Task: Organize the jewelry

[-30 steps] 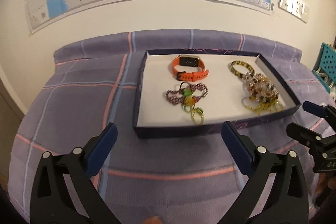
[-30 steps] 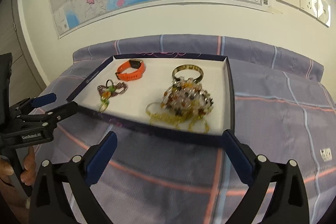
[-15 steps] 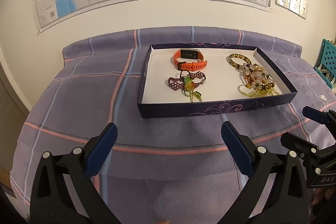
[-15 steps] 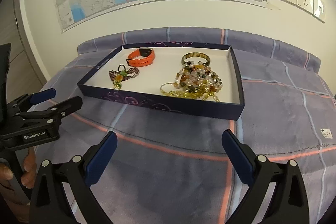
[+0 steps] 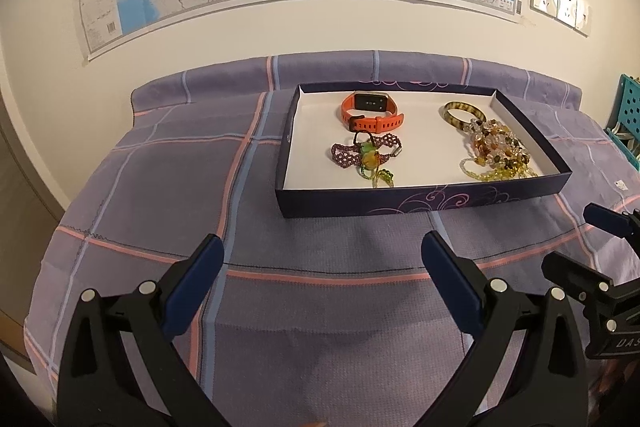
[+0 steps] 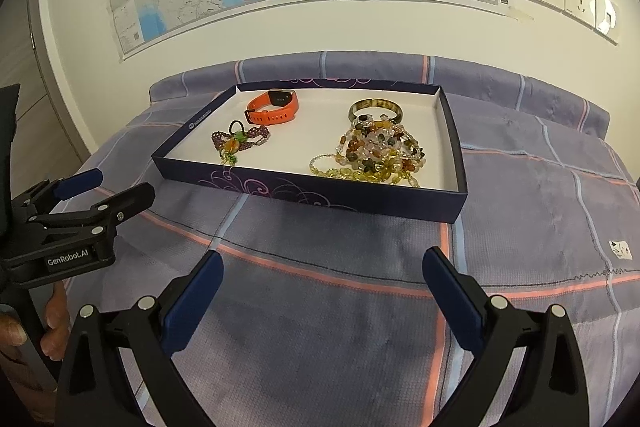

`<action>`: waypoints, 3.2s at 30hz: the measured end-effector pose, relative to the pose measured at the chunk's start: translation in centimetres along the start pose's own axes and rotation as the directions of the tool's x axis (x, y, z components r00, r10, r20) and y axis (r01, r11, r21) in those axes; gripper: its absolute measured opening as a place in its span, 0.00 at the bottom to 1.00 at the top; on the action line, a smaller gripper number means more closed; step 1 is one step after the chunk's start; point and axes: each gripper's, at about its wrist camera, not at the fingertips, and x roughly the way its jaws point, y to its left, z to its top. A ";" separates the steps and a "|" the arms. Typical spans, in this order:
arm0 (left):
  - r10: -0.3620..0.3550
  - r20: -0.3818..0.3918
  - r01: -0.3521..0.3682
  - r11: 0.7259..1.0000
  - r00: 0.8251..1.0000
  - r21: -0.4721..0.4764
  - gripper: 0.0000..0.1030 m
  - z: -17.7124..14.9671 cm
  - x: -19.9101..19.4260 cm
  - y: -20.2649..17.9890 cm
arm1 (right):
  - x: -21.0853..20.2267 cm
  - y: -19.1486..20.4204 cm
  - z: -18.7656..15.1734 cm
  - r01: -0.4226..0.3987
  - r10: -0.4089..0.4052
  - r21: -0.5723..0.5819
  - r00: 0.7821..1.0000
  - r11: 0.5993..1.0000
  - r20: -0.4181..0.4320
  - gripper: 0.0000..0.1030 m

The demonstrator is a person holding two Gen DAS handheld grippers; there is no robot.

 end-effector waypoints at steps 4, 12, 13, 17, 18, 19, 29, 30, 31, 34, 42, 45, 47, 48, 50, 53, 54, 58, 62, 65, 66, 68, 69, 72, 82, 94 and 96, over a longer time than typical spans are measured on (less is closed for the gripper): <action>0.000 -0.001 0.000 1.000 1.000 -0.003 0.95 0.0 -0.1 0.1 | 0.1 0.0 0.0 -0.001 0.001 -0.001 1.000 1.000 -0.003 0.93; 0.002 0.001 -0.002 1.000 1.000 -0.001 0.95 0.0 0.0 0.1 | 0.2 0.0 0.1 -0.006 0.006 0.000 1.000 1.000 -0.004 0.93; 0.005 0.002 -0.005 1.000 1.000 -0.001 0.95 0.0 0.0 0.1 | 0.2 0.0 0.1 -0.005 0.005 0.000 1.000 1.000 -0.004 0.93; 0.010 0.005 -0.010 1.000 1.000 0.007 0.95 0.0 0.1 0.0 | 0.4 0.1 0.1 -0.007 0.007 -0.001 1.000 1.000 -0.009 0.93; 0.012 0.006 -0.012 1.000 1.000 0.007 0.95 0.0 0.1 0.0 | 0.4 0.1 0.1 -0.009 0.008 -0.002 1.000 1.000 -0.011 0.93; 0.014 0.006 -0.014 1.000 1.000 0.009 0.95 0.0 0.1 0.0 | 0.4 0.2 0.1 -0.009 0.009 -0.003 1.000 1.000 -0.012 0.93; 0.013 0.005 -0.013 1.000 1.000 0.010 0.95 -0.1 0.1 -0.2 | 0.4 0.1 0.0 -0.011 0.011 0.004 1.000 1.000 -0.011 0.93; 0.013 0.005 -0.013 1.000 1.000 0.010 0.95 -0.1 0.0 -0.2 | 0.4 0.1 0.0 -0.011 0.011 0.004 1.000 1.000 -0.011 0.93; 0.013 0.004 -0.013 1.000 1.000 0.010 0.95 -0.1 0.0 -0.2 | 0.4 0.1 0.0 -0.011 0.011 0.005 1.000 1.000 -0.011 0.93; 0.013 0.003 -0.013 1.000 1.000 0.011 0.95 -0.1 0.0 -0.2 | 0.4 0.1 0.0 -0.012 0.013 0.005 1.000 1.000 -0.010 0.93; 0.014 0.003 -0.014 1.000 1.000 0.010 0.95 -0.2 0.1 -0.2 | 0.4 0.1 0.0 -0.013 0.013 0.007 1.000 1.000 -0.010 0.93; 0.011 0.001 -0.011 1.000 1.000 0.010 0.95 -0.2 0.2 -0.2 | 0.4 0.1 0.0 -0.013 0.013 0.008 1.000 1.000 -0.011 0.93; 0.010 0.000 -0.010 1.000 1.000 0.010 0.95 -0.2 0.2 -0.2 | 0.4 0.1 0.0 -0.014 0.014 0.007 1.000 1.000 -0.010 0.93; 0.010 -0.001 -0.010 1.000 1.000 0.010 0.95 -0.2 0.2 -0.2 | 0.4 0.1 0.0 -0.014 0.014 0.008 1.000 1.000 -0.010 0.93; 0.011 0.000 -0.011 1.000 1.000 0.010 0.95 -0.3 0.2 -0.2 | 0.4 0.1 0.0 -0.014 0.014 0.009 1.000 1.000 -0.011 0.93; 0.011 -0.001 -0.011 1.000 1.000 0.010 0.95 -0.3 0.2 -0.2 | 0.4 0.1 0.0 -0.014 0.014 0.010 1.000 1.000 -0.009 0.93; 0.010 0.000 -0.010 1.000 1.000 0.009 0.95 -0.3 0.2 -0.2 | 0.3 0.1 -0.1 -0.013 0.013 0.010 1.000 1.000 -0.010 0.93; 0.010 -0.001 -0.010 1.000 1.000 0.010 0.95 -0.3 0.2 -0.3 | 0.3 0.1 -0.1 -0.014 0.014 0.010 1.000 1.000 -0.010 0.93; 0.009 -0.002 -0.009 1.000 1.000 0.009 0.95 -0.3 0.2 -0.3 | 0.5 0.0 -0.1 -0.016 0.016 0.011 1.000 1.000 -0.011 0.93; 0.008 -0.004 -0.008 1.000 1.000 0.009 0.95 -0.3 0.3 -0.3 | 0.5 -0.1 -0.1 -0.016 0.016 0.012 1.000 1.000 -0.012 0.93; 0.008 -0.004 -0.008 1.000 1.000 0.009 0.95 -0.3 0.2 -0.4 | 0.4 0.0 -0.1 -0.015 0.015 0.011 1.000 1.000 -0.011 0.93; 0.008 -0.003 -0.008 1.000 1.000 0.010 0.95 -0.3 0.2 -0.4 | 0.4 0.0 -0.1 -0.015 0.015 0.011 1.000 1.000 -0.011 0.93; 0.007 -0.004 -0.007 1.000 1.000 0.010 0.95 -0.3 0.2 -0.4 | 0.4 0.0 -0.1 -0.015 0.015 0.012 1.000 1.000 -0.011 0.93; 0.008 -0.005 -0.007 1.000 1.000 0.009 0.95 -0.3 0.2 -0.4 | 0.4 0.0 -0.1 -0.015 0.015 0.012 1.000 1.000 -0.011 0.93; 0.007 -0.005 -0.007 1.000 1.000 0.009 0.95 -0.3 0.3 -0.4 | 0.4 -0.1 -0.1 -0.017 0.017 0.012 1.000 1.000 -0.011 0.93; 0.003 -0.007 -0.003 1.000 1.000 0.007 0.95 -0.3 0.3 -0.4 | 0.4 -0.1 -0.1 -0.014 0.014 0.013 1.000 1.000 -0.010 0.93; 0.007 -0.006 -0.007 1.000 1.000 0.009 0.95 -0.3 0.3 -0.4 | 0.4 -0.1 -0.1 -0.016 0.016 0.013 1.000 1.000 -0.009 0.93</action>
